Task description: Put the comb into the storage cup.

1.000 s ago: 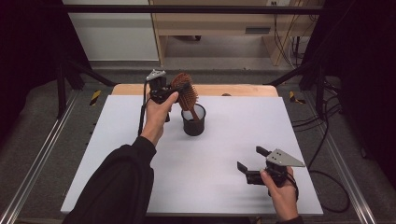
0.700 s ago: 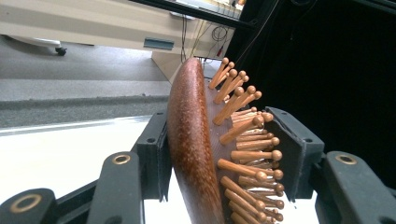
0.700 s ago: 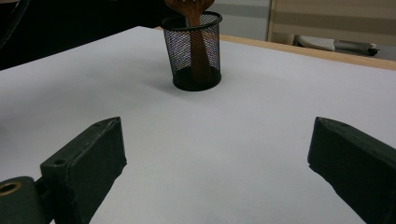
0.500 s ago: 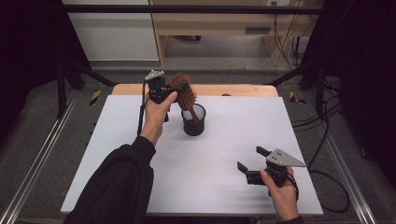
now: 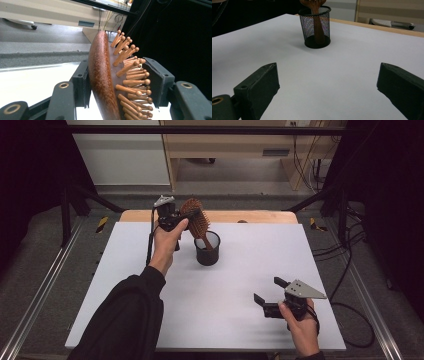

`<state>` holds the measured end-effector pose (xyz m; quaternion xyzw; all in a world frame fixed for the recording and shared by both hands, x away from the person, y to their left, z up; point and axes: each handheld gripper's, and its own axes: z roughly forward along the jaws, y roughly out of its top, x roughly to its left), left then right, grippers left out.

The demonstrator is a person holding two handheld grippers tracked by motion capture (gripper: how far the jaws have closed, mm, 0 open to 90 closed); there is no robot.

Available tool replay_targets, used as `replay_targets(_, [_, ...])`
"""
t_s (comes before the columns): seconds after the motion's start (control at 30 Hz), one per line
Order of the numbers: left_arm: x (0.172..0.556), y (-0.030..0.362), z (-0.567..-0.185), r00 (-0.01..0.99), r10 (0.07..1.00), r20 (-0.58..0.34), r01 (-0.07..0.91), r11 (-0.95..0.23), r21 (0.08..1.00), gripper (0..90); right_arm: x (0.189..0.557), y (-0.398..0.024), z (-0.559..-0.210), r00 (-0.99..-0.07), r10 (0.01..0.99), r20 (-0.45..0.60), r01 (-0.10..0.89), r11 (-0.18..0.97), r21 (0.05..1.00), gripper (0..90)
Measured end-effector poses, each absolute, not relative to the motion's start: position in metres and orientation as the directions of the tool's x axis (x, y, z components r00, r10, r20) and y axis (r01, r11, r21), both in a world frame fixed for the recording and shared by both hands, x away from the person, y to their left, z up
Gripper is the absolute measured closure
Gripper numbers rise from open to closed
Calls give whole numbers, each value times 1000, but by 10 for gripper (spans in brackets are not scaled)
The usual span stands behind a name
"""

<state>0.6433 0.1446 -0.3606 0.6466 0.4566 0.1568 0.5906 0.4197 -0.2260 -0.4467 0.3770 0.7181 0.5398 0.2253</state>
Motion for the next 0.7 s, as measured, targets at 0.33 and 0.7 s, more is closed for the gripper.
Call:
replay_targets(0.33, [643,143,-361,536,779,-324,395,107,912,438,420,-225,-447,-620,780,84,300,136,944,43])
replay_targets(0.7, [643,140,-361,553,768,-322,381,111,918,440,420,-225,-447,-621,779,84,300,138,944,43])
